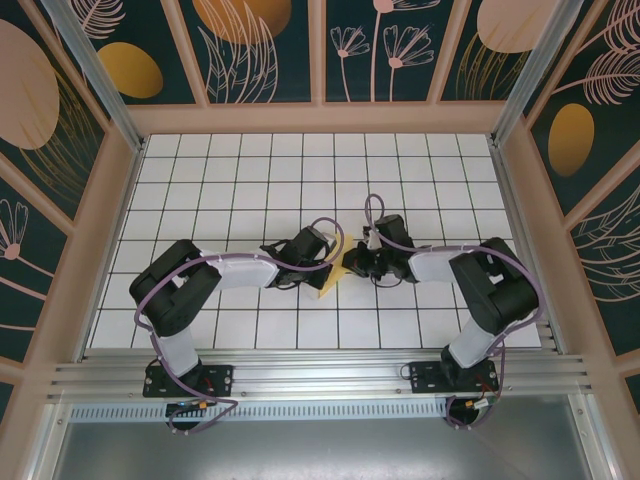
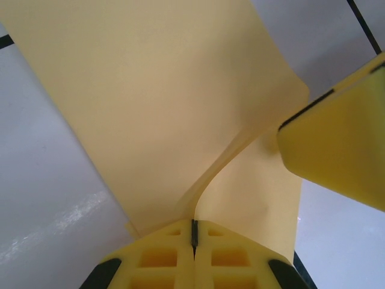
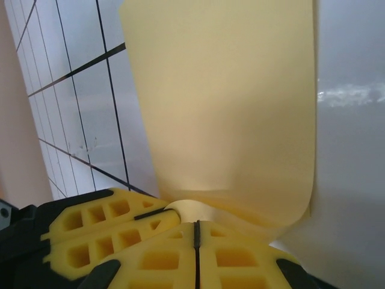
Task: Fold a paper plane with a square sheet of paper (pick it up from the middle)
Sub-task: Third fold the triangle at the center of the table.
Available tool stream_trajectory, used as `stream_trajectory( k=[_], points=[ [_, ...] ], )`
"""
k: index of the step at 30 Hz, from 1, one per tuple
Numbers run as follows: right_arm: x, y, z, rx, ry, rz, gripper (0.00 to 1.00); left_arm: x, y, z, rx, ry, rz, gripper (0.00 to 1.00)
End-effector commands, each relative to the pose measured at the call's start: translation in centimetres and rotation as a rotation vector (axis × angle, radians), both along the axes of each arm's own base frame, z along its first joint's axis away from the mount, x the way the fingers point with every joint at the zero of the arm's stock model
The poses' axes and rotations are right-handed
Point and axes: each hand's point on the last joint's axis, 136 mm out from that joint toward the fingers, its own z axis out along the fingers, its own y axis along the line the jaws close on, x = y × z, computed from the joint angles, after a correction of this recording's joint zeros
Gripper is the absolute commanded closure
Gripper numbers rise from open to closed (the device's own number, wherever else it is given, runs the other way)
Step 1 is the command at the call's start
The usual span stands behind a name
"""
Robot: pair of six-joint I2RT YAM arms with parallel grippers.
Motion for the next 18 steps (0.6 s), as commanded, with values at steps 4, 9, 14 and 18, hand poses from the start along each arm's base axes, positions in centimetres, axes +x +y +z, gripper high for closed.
stream_trajectory(
  k=[4, 9, 14, 18],
  points=[
    [1.2, 0.4, 0.5, -0.007, -0.033, 0.017, 0.91, 0.4, 0.8, -0.2, 0.051, -0.012, 0.003, 1.00],
    [2.8, 0.4, 1.7, -0.050, -0.071, 0.025, 0.91, 0.4, 0.8, -0.2, 0.051, -0.011, 0.000, 1.00],
    [4.0, -0.5, -0.7, -0.186, -0.039, 0.028, 0.91, 0.5, 0.7, -0.2, 0.050, -0.011, 0.000, 1.00],
    [4.3, -0.7, -2.3, -0.246, -0.018, 0.057, 0.92, 0.5, 0.7, 0.0, 0.048, -0.015, -0.003, 1.00]
  ],
)
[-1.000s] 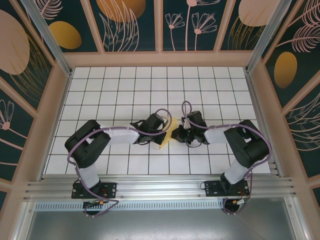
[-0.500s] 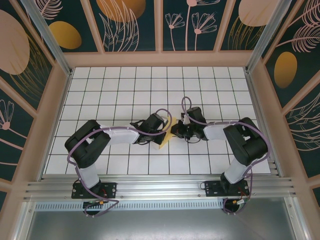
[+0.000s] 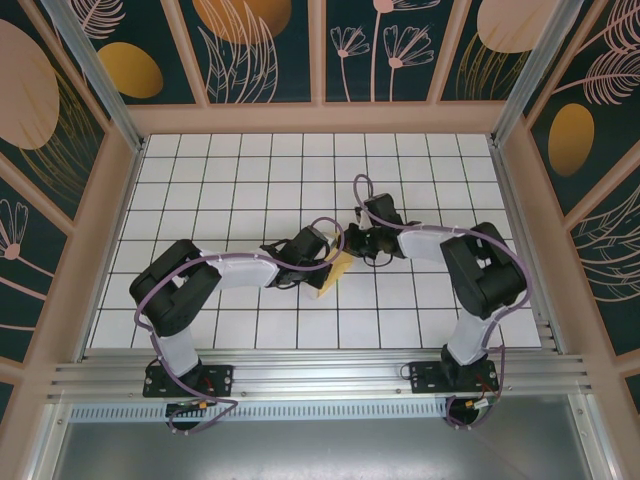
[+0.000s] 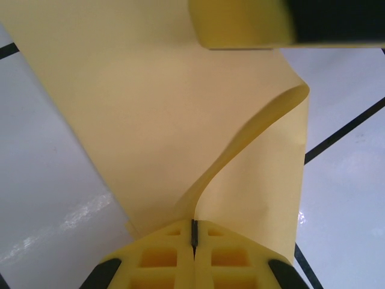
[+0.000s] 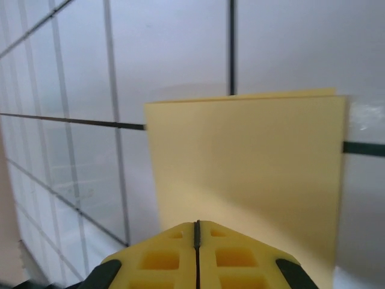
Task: Fold a paper plane with a square sheet of paper (pick it up from the middle)
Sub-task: Third fold the triangle at the center of the table.
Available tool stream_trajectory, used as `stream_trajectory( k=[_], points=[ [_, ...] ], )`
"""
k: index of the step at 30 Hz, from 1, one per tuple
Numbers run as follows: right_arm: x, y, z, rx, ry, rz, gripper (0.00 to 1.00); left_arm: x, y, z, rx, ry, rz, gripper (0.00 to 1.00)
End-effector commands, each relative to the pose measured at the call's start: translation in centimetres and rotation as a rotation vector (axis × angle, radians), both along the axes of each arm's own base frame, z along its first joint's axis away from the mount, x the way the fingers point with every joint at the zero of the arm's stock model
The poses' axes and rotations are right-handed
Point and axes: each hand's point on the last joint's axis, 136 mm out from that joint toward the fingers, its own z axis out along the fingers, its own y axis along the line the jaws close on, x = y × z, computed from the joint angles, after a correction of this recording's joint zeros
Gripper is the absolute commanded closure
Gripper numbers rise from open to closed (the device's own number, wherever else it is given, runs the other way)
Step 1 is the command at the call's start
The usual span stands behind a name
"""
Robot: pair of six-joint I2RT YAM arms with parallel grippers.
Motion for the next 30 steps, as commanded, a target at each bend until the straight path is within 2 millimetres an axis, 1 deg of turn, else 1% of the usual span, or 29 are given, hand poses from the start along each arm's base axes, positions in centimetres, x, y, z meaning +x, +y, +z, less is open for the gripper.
stream_trajectory(
  k=[1, 7, 14, 20, 22, 24, 26, 30],
  points=[
    [-0.8, -1.6, -3.0, -0.128, 0.060, 0.020, 0.92, 0.3, 0.4, 0.0, 0.033, -0.007, -0.005, 1.00],
    [-1.3, -2.2, -4.8, -0.181, 0.090, 0.044, 0.92, 1.0, 0.2, 0.9, 0.033, -0.037, -0.006, 0.99],
    [-1.4, -2.3, -5.1, -0.189, 0.096, 0.051, 0.92, 1.2, 0.4, 0.7, 0.050, -0.044, -0.002, 0.99],
    [-1.4, -2.1, -5.1, -0.181, 0.099, 0.057, 0.92, 0.8, 0.2, -0.1, 0.050, -0.014, -0.013, 0.99],
    [-1.2, -1.9, -4.7, -0.174, 0.093, 0.058, 0.91, 0.5, 0.5, -0.6, 0.053, -0.003, -0.007, 0.99],
    [-0.8, -1.6, -3.6, -0.149, 0.074, 0.058, 0.91, 0.1, 0.8, -1.0, 0.054, 0.008, -0.007, 0.99],
    [-0.4, -1.0, -2.0, -0.110, 0.043, 0.060, 0.89, -0.2, 0.8, -1.4, 0.054, 0.018, -0.014, 0.99],
    [0.6, -0.6, 1.3, -0.049, -0.017, 0.045, 0.87, -0.3, 0.2, -0.9, 0.023, 0.015, -0.036, 0.98]
  ],
)
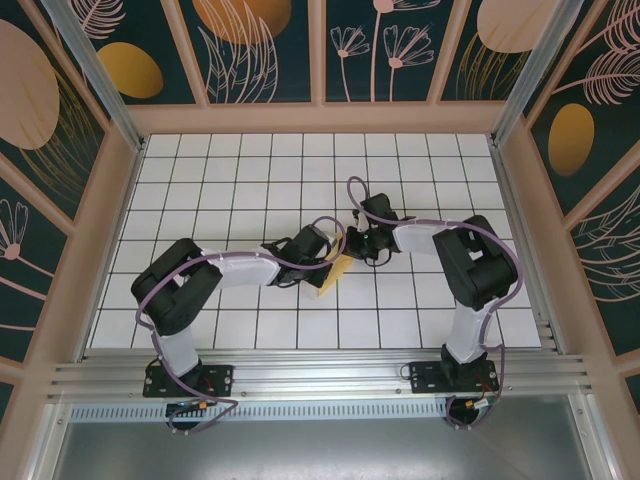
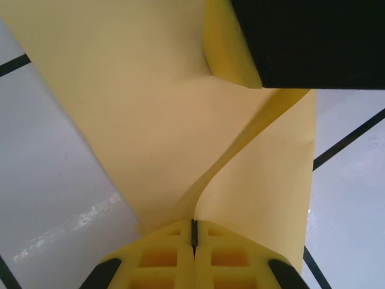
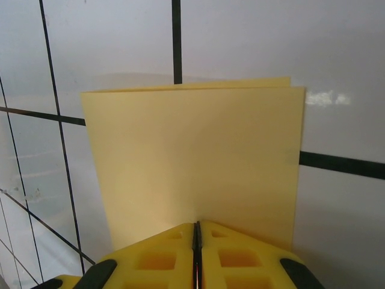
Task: Fold a paper plane with a square sheet of paper (pick it up from the middle)
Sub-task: Third fold the triangle at the center of the table.
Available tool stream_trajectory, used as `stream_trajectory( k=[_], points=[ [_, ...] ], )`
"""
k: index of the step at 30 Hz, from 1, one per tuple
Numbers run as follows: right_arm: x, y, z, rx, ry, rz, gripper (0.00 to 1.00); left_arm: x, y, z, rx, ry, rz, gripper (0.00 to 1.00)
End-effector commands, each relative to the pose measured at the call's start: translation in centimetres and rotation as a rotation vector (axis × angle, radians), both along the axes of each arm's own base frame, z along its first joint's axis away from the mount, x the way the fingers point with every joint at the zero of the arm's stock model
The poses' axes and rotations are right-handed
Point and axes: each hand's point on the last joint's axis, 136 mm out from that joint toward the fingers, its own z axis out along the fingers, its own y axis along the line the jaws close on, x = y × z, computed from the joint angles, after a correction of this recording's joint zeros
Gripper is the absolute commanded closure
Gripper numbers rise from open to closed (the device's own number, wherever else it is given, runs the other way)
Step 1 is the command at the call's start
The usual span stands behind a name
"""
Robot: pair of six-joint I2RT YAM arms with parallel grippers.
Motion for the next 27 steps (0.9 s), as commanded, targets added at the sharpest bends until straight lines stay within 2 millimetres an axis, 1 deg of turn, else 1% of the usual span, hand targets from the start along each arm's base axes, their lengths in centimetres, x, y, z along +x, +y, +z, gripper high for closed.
stream_trajectory(
  k=[1, 3, 6, 9, 11, 14, 17, 19, 24, 27],
  points=[
    [0.8, 0.1, 3.5, 0.045, -0.052, -0.007, 0.87, -0.5, 0.1, -0.8, -0.003, 0.025, -0.026, 0.99],
    [0.9, -0.2, 4.3, 0.047, -0.067, -0.018, 0.87, -0.4, 0.0, -0.7, 0.000, 0.024, -0.028, 0.99],
    [0.5, -0.8, 5.1, 0.045, -0.084, -0.040, 0.87, -0.4, 0.1, -0.9, 0.005, 0.029, -0.029, 0.98],
    [-0.8, -0.4, 5.5, 0.114, -0.068, -0.033, 0.88, -0.5, 0.2, -1.1, 0.012, 0.029, -0.025, 0.98],
    [-1.7, -0.1, 5.2, 0.156, -0.039, -0.037, 0.91, -0.5, 0.2, -1.1, 0.013, 0.028, -0.025, 0.98],
    [-3.2, 0.6, 4.7, 0.222, -0.008, -0.036, 0.92, -0.4, 0.2, -1.0, 0.014, 0.025, -0.024, 0.99],
    [-4.2, 1.2, 4.2, 0.239, 0.022, -0.022, 0.93, -0.4, 0.1, -0.9, 0.011, 0.026, -0.025, 0.98],
    [-4.6, 1.6, 4.0, 0.233, 0.027, -0.016, 0.93, -0.3, 0.1, -0.9, 0.010, 0.026, -0.026, 0.99],
    [-5.1, 1.7, 3.2, 0.230, 0.049, -0.020, 0.93, -0.3, 0.0, -0.9, 0.012, 0.027, -0.030, 0.99],
    [-5.1, 1.7, 3.0, 0.227, 0.057, -0.023, 0.93, -0.3, 0.0, -0.9, 0.010, 0.026, -0.031, 0.99]
  ],
)
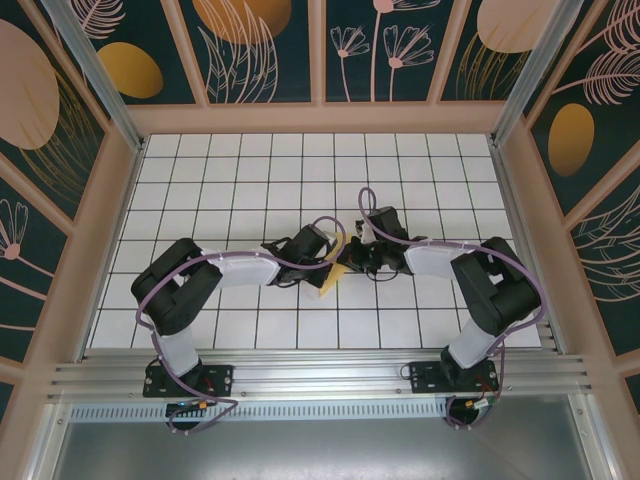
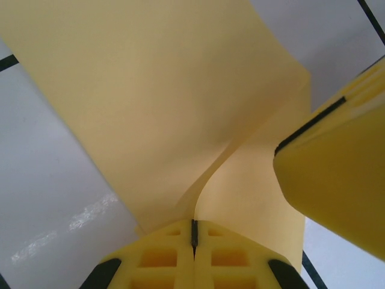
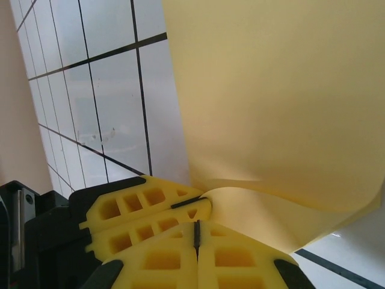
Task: Fold a paper plane with a square sheet of paper (pick it up from the middle)
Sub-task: Third fold the triangle at the center of the table.
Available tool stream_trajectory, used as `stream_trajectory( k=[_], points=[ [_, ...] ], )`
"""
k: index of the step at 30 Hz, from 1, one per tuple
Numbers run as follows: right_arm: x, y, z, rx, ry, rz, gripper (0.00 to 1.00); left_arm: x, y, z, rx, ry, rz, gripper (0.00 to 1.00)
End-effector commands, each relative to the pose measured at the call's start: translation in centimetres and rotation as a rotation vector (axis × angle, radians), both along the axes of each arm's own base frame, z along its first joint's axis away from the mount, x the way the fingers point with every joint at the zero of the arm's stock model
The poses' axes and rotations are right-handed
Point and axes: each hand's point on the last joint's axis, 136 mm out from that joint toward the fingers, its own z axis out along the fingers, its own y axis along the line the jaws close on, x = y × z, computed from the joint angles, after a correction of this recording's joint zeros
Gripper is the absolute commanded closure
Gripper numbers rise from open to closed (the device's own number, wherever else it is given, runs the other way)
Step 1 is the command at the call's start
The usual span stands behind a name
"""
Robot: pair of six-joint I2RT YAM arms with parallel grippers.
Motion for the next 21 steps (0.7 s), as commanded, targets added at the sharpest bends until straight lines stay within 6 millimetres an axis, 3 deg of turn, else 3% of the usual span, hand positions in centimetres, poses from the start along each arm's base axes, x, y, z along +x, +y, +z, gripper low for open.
stream_trajectory(
  k=[1, 5, 18, 21],
  points=[
    [-0.9, 0.7, -0.7, 0.014, 0.023, 0.018, 0.93, -0.2, 0.2, -0.9, 0.020, 0.021, -0.016, 0.99],
    [-1.4, 0.7, -1.9, 0.007, 0.054, 0.020, 0.93, -0.3, 0.3, -1.1, 0.021, 0.025, -0.015, 0.99],
    [-1.7, 0.3, -2.0, 0.006, 0.044, 0.002, 0.93, -0.6, 0.5, -1.7, 0.034, 0.043, -0.022, 0.99],
    [-2.0, -0.4, -3.6, -0.056, 0.079, -0.002, 0.93, -0.6, 0.5, -1.6, 0.029, 0.040, -0.018, 0.99]
  ],
)
